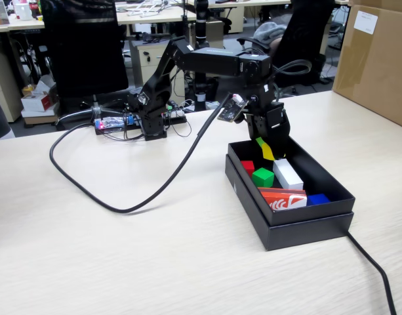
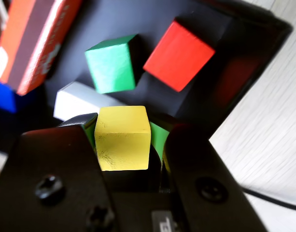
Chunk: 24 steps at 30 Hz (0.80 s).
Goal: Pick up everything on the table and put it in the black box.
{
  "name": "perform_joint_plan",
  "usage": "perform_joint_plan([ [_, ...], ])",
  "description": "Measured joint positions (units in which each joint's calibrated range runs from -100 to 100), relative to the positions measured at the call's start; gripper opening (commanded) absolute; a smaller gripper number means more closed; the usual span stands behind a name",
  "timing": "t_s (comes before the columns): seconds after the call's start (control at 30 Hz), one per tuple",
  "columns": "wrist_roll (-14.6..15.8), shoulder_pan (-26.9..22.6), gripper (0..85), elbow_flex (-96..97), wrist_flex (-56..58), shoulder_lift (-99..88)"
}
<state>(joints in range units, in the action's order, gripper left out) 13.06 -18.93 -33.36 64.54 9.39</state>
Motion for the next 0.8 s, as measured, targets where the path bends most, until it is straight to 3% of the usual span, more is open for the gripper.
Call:
perform_joint_plan([
  [0.1, 0.0, 0.0, 25.7, 1.4, -0.3, 0.3],
  [0.37, 0.0, 0.3, 46.9, 2.6, -0.6, 0.1],
  [0.6, -0.3, 4.4, 47.5, 4.8, -1.4, -22.8],
  [0.73, -4.3, 7.9, 48.5, 18.3, -9.2, -37.0],
  [0.77, -7.6, 9.3, 49.1, 25.2, -13.6, -43.9],
  [0.8, -8.2, 10.0, 49.3, 27.6, -15.1, -46.6],
])
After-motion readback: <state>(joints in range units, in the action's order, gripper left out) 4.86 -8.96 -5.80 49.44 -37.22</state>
